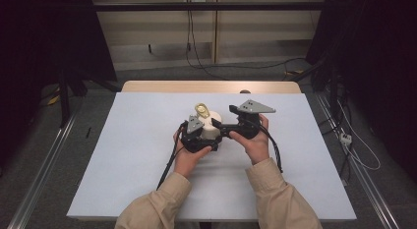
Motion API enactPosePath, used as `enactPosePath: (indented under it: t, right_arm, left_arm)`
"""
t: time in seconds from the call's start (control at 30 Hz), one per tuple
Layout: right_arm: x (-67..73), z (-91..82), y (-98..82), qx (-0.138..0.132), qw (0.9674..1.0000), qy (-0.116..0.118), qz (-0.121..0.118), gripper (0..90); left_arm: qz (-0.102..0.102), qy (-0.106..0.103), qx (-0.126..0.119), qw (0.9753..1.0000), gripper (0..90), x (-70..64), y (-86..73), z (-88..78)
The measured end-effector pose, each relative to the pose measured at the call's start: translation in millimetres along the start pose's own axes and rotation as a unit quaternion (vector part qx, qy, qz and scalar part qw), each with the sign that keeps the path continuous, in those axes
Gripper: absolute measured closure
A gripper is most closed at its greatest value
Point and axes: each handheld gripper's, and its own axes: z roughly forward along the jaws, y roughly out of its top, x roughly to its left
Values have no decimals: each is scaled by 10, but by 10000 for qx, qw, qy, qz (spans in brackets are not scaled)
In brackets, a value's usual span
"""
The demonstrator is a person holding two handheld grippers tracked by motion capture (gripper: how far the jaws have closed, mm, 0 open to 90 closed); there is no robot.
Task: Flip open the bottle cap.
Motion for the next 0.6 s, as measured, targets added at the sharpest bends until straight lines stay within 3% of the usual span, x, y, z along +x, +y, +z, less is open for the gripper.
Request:
enactPosePath:
  t: [0.3, 0.43, 0.6]
  right_arm:
    - [4, -127, -112, 78, 9999, -45, -123, 112]
    - [-27, -216, -156, 77, 10000, -36, -28, 112]
    - [-22, -294, -221, 126, 9999, -48, -73, 98]
  left_arm:
    - [46, -118, 269, 9996, 38, 38, -52, -88]
    - [38, -134, 144, 9998, 41, 53, -69, -178]
    - [-5, -110, 181, 9998, 41, 103, -94, -288]
